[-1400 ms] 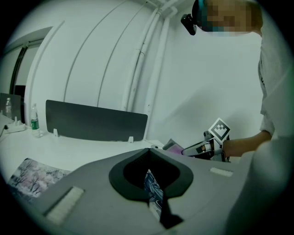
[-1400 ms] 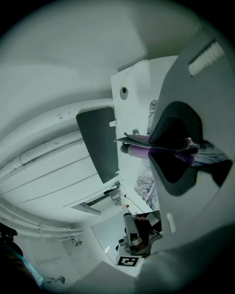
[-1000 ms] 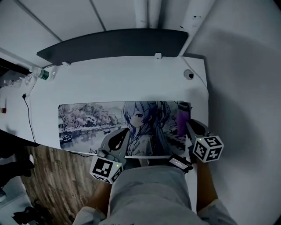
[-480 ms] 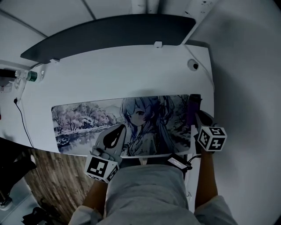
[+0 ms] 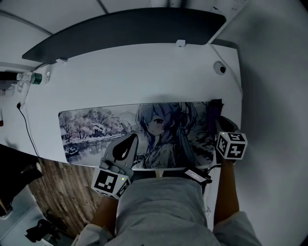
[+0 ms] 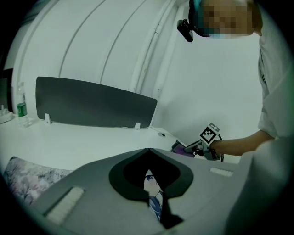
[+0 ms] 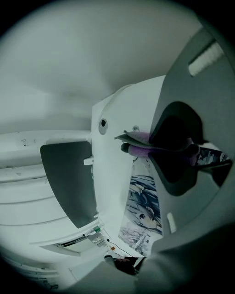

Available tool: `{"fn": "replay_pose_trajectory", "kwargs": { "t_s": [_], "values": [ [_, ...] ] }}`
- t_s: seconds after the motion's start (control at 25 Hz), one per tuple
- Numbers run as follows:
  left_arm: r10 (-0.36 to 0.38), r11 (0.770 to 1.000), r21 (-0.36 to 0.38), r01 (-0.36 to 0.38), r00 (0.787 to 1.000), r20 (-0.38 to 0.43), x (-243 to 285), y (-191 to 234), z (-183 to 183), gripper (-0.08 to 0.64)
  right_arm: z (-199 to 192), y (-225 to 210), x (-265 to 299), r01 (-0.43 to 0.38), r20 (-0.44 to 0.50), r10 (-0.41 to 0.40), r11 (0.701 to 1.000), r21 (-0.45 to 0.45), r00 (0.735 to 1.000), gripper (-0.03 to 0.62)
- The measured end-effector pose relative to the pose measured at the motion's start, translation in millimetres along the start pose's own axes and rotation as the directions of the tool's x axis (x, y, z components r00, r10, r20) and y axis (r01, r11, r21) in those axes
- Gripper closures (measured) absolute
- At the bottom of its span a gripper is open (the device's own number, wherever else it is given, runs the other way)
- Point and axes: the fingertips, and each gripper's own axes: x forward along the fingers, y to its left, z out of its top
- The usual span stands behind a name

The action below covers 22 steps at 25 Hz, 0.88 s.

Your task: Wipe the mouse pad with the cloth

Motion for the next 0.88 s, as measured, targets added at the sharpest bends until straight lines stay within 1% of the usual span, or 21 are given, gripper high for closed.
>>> {"fn": "replay_pose_trajectory", "kwargs": {
  "t_s": [0.16, 0.48, 0.56, 0.64, 0.76, 0.88],
  "values": [
    [0.023, 1.000, 0.014, -0.023, 1.000, 0.004, -5.3, -2.2, 4.1, 0.541, 1.1, 1.9, 4.0, -0.023, 0.002, 0.023, 1.000, 0.005, 1.000, 0.518],
    [0.103, 0.994, 0.036, -0.104, 0.994, 0.027, -21.1, -0.2, 6.8, 0.541, -0.6, 1.9, 6.1, -0.061, 0.011, 0.061, 0.998, 0.007, 0.998, 0.518],
    [0.099, 0.994, 0.038, -0.100, 0.994, 0.034, -25.7, 0.2, 6.8, 0.541, -1.5, 3.8, 6.6, -0.055, 0.004, 0.055, 0.998, 0.000, 0.998, 0.518],
    [0.080, 0.996, 0.037, -0.082, 0.996, 0.039, -29.6, 1.6, 5.2, 0.541, -1.4, 7.7, 7.0, -0.039, -0.002, 0.039, 0.999, -0.012, 0.999, 0.518],
    [0.048, 0.998, 0.043, -0.050, 0.998, 0.047, -35.4, 11.3, 3.8, 0.541, 2.3, 14.9, 8.0, 0.008, -0.004, -0.008, 0.999, -0.049, 1.000, 0.518],
    [0.039, 0.998, 0.039, -0.041, 0.998, 0.043, -47.8, 28.7, -3.5, 0.541, 0.6, 27.2, 10.9, 0.043, -0.011, -0.043, 0.997, -0.066, 0.999, 0.519]
  ]
}}
